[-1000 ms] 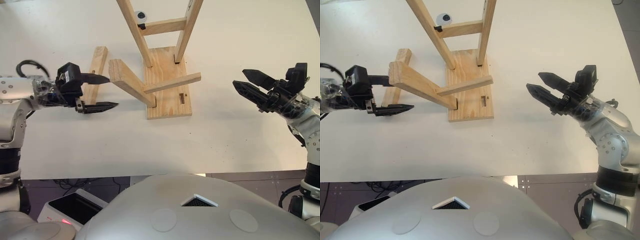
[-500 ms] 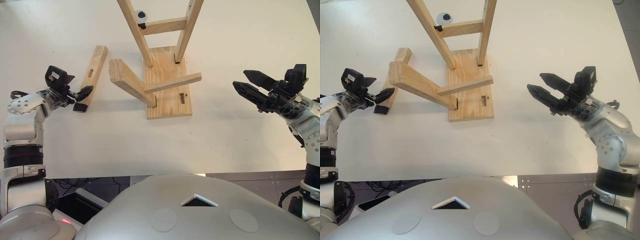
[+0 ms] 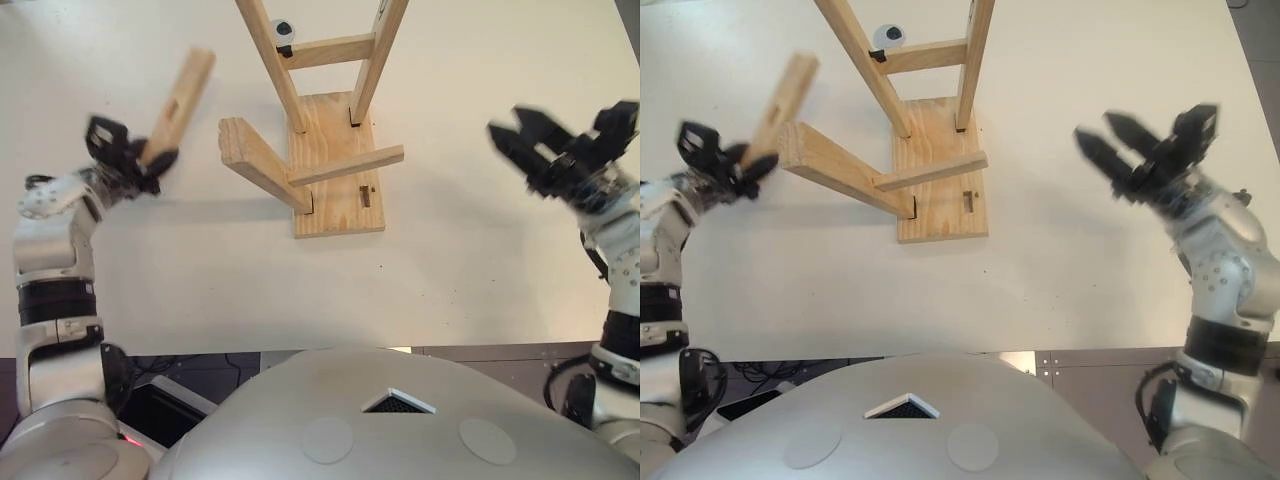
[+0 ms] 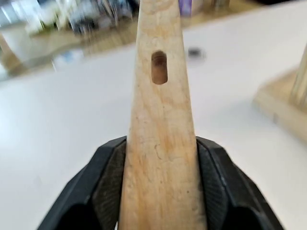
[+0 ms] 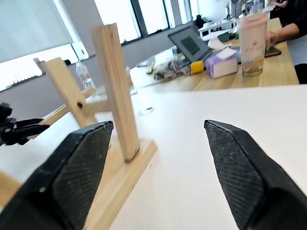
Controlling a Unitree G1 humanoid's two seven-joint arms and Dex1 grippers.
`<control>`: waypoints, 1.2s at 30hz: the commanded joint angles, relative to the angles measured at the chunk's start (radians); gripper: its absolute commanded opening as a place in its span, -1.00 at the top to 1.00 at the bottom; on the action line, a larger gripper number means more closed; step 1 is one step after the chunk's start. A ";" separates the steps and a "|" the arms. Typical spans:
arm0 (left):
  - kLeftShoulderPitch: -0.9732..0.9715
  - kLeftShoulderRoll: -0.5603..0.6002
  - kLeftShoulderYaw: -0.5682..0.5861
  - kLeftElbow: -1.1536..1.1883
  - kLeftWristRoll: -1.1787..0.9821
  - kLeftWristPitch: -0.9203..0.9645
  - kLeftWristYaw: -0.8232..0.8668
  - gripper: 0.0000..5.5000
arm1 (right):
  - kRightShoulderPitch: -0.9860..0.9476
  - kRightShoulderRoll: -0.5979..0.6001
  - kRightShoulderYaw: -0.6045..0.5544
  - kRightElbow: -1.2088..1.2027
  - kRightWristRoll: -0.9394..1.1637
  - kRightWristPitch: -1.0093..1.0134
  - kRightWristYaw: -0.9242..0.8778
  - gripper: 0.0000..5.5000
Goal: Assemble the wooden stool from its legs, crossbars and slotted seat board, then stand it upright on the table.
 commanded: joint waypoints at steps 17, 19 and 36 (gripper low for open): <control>-0.475 -0.163 -0.197 -0.109 -0.498 0.424 -0.622 0.27 | -0.557 0.269 0.234 -0.072 0.397 0.147 -0.060 -0.28; -0.463 -0.176 -0.201 -0.130 -0.497 0.435 -0.616 0.27 | -0.568 0.288 0.241 -0.069 0.393 0.135 -0.061 -0.28; -0.438 -0.228 -0.169 -0.193 -0.541 0.518 -0.544 0.27 | -0.579 0.377 0.228 -0.053 0.373 0.085 -0.081 0.23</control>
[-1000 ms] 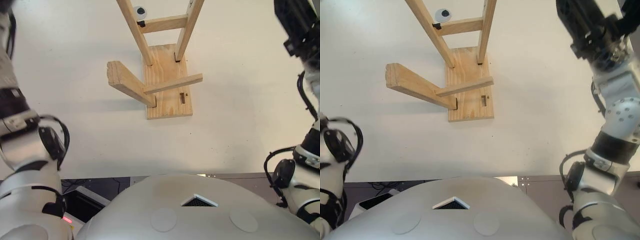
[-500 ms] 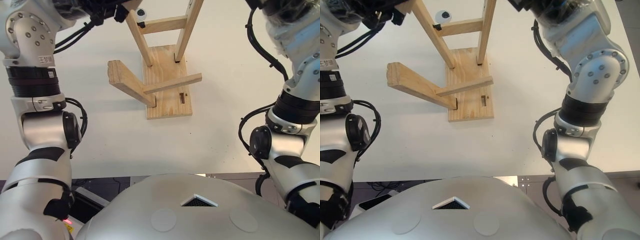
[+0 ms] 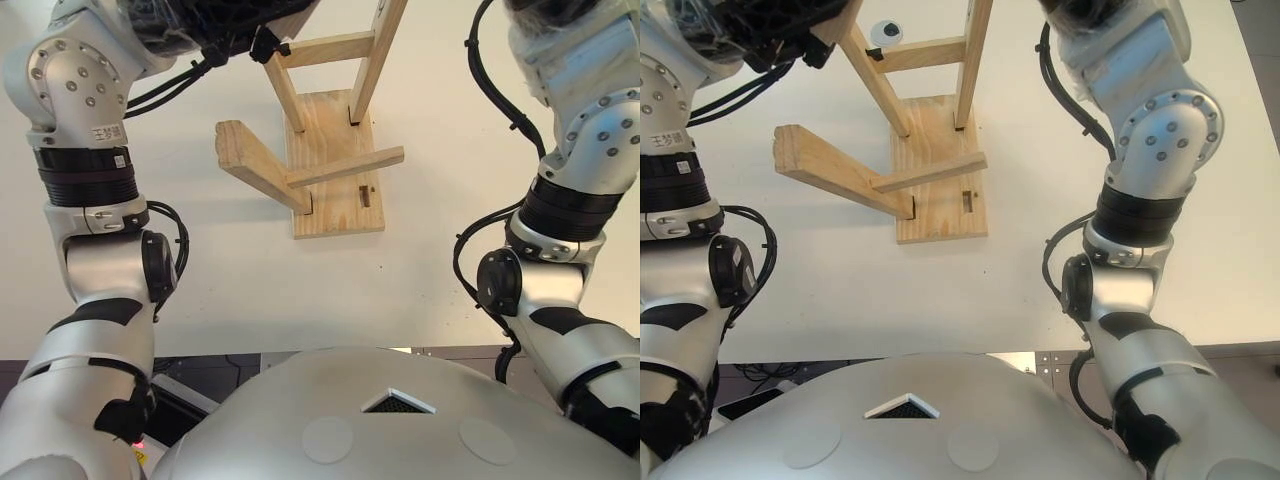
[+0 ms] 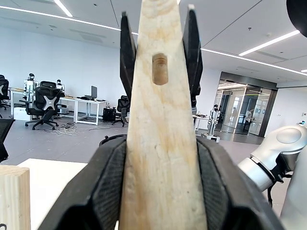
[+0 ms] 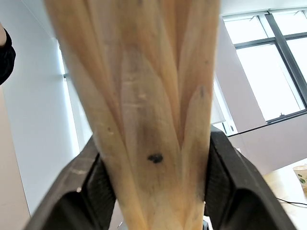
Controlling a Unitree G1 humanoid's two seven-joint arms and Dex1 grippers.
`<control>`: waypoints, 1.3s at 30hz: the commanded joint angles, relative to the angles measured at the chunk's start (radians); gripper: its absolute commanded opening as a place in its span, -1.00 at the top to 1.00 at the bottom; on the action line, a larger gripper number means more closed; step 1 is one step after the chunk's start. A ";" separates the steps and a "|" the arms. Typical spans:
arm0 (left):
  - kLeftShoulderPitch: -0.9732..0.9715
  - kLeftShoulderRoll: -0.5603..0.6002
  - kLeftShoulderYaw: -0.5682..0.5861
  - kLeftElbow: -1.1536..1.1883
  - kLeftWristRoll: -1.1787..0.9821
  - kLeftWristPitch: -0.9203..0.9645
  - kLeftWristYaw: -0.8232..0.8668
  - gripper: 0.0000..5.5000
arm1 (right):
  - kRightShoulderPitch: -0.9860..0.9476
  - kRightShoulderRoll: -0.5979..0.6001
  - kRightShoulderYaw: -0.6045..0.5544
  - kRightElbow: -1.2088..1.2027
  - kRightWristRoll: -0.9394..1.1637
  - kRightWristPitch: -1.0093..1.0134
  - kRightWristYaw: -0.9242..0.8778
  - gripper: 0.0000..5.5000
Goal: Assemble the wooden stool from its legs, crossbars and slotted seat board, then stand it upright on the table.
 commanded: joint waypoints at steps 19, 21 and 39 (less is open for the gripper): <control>-0.040 0.175 -0.025 0.115 0.177 -0.003 -0.083 -0.67 | 0.115 -0.150 0.046 0.108 -0.332 -0.087 0.257 0.26; -0.035 0.219 -0.003 0.109 0.147 0.048 -0.111 -0.74 | 0.167 -0.172 0.047 0.143 -0.366 -0.098 0.294 0.26; -0.022 0.294 0.055 0.169 0.126 0.063 -0.165 -0.74 | 0.445 -0.185 0.098 0.154 -0.499 -0.144 0.398 0.26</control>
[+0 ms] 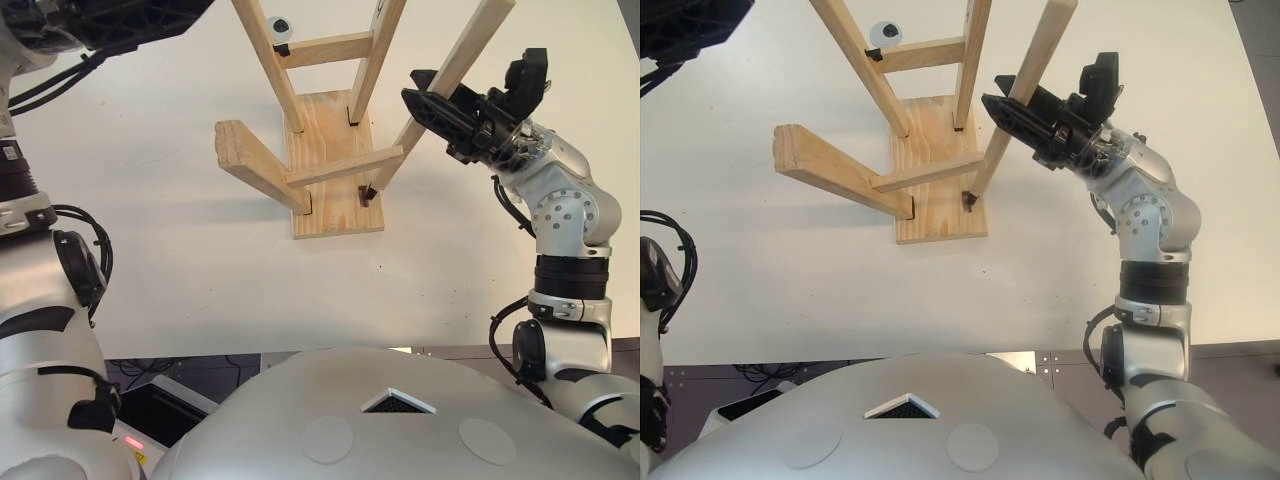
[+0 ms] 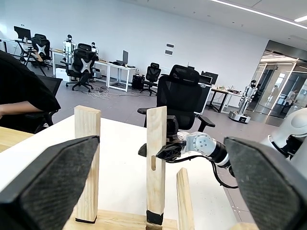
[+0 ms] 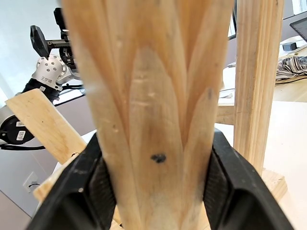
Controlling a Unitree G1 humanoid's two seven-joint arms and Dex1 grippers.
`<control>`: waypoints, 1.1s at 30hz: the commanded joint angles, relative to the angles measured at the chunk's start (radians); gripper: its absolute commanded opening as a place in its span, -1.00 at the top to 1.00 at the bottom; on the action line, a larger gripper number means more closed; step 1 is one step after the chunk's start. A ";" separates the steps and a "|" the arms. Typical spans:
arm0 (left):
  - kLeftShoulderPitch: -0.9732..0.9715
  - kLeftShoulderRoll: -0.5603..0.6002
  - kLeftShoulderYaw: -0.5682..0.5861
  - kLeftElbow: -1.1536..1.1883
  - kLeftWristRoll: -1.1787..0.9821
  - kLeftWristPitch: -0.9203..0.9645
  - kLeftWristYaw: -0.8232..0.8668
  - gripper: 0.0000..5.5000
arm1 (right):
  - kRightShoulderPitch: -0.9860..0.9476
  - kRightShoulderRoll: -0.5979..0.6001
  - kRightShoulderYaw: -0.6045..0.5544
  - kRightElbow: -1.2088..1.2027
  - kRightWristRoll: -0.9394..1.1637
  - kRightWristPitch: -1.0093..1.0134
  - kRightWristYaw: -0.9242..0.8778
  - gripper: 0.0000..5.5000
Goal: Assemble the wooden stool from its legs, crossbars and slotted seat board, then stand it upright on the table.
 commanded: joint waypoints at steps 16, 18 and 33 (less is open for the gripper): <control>-0.024 -0.010 0.019 0.069 0.029 -0.045 0.018 -0.74 | 0.071 -0.046 0.091 0.105 -0.112 -0.083 0.049 0.26; -0.031 -0.026 0.034 0.070 0.025 -0.049 0.041 -0.74 | 0.068 -0.098 0.088 0.180 -0.131 -0.094 0.102 0.26; 0.037 -0.045 0.037 0.010 0.018 -0.043 0.056 -0.74 | -0.054 -0.293 0.273 0.286 -0.269 -0.193 0.353 0.26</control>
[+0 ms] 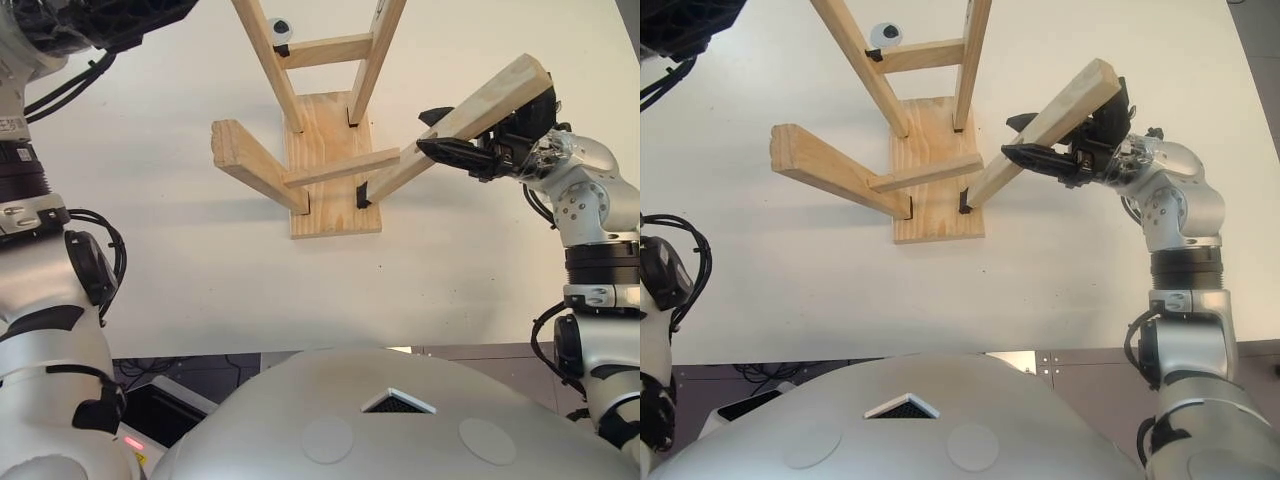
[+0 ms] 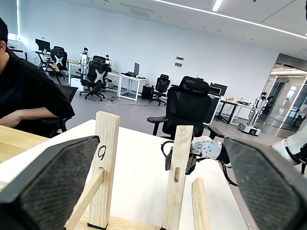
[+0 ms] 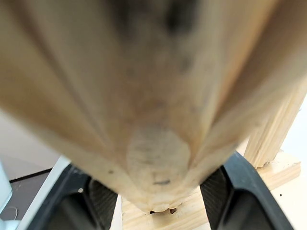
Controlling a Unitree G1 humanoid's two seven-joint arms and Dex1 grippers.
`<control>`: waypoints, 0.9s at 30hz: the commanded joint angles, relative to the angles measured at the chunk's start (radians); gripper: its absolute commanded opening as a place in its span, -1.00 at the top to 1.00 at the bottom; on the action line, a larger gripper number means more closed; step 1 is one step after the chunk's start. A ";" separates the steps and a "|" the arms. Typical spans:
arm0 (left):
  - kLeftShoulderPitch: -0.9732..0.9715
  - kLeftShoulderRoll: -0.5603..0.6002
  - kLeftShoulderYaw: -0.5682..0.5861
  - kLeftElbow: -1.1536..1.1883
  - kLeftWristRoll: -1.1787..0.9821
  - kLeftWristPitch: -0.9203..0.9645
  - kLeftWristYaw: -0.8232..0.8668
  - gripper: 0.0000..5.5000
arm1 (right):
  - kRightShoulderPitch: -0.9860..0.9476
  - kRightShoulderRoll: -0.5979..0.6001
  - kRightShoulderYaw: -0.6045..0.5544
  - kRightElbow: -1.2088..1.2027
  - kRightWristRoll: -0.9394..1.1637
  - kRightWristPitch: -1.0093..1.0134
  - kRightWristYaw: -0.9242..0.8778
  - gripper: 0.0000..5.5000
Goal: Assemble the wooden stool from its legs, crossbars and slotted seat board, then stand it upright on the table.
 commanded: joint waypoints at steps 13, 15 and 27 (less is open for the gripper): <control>0.035 -0.024 0.054 -0.036 -0.048 0.024 0.075 -0.74 | 0.076 -0.127 0.177 -0.100 -0.261 -0.104 -0.031 0.26; 0.044 -0.027 0.051 -0.047 -0.049 0.025 0.077 -0.74 | 0.070 -0.120 0.183 -0.103 -0.263 -0.110 -0.035 0.26; 0.104 0.004 -0.030 -0.158 0.017 -0.011 0.048 -0.74 | 0.041 -0.094 0.212 -0.139 -0.263 -0.090 -0.053 0.26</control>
